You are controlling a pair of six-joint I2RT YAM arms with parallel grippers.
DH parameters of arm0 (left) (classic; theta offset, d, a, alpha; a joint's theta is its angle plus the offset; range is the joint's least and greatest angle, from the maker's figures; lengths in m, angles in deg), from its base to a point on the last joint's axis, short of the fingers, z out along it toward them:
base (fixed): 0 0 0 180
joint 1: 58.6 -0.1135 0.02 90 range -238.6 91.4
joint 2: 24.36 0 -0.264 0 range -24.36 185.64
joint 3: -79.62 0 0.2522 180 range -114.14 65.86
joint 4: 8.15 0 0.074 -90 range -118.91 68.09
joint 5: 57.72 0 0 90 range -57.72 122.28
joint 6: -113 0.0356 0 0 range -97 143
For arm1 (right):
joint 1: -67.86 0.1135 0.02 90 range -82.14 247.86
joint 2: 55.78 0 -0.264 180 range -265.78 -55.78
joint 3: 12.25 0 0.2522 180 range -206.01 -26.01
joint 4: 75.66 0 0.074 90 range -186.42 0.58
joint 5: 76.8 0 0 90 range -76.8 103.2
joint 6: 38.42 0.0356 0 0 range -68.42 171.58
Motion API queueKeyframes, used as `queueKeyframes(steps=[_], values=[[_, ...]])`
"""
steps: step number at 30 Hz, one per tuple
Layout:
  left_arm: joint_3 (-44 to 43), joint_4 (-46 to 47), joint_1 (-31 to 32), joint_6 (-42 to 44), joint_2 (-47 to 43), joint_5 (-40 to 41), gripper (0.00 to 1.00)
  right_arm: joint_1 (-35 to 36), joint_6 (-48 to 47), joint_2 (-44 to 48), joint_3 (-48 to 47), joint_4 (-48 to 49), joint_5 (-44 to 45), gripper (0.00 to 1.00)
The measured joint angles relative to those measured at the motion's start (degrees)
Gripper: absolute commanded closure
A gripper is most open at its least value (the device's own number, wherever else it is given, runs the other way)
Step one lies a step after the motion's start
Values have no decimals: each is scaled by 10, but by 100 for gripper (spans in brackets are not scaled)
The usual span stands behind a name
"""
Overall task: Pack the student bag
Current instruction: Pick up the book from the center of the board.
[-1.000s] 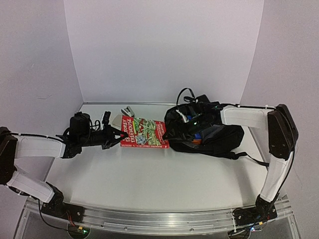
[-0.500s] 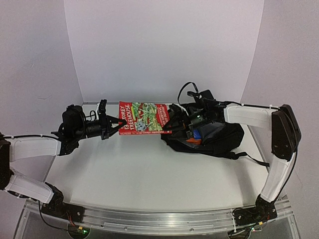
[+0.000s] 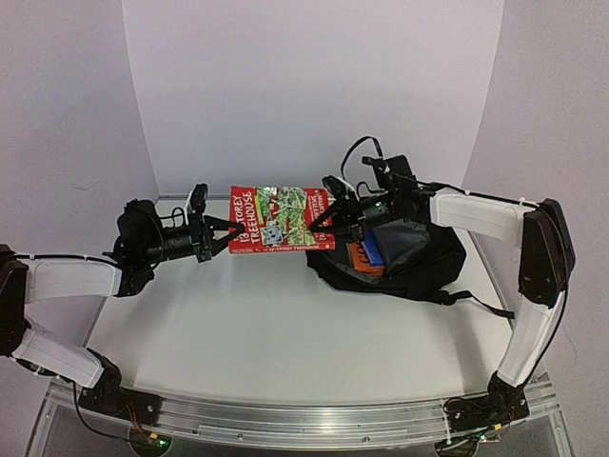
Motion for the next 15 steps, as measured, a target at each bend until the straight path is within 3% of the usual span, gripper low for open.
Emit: queueKeyframes(steps=[1,3,6,11,15], values=[[0,-2,0,2,0,1,63,-2,6,0,-2,0,0,99],[0,-13,-1,10,0,1,29,-4,9,0,-4,-1,0,100],[-5,-43,0,25,-11,4,8,-7,11,0,-6,-8,9,100],[-21,-129,-13,57,-49,19,1,-19,12,1,-6,-9,20,100],[-33,-178,-31,66,-41,22,3,-25,14,5,-5,-1,23,100]])
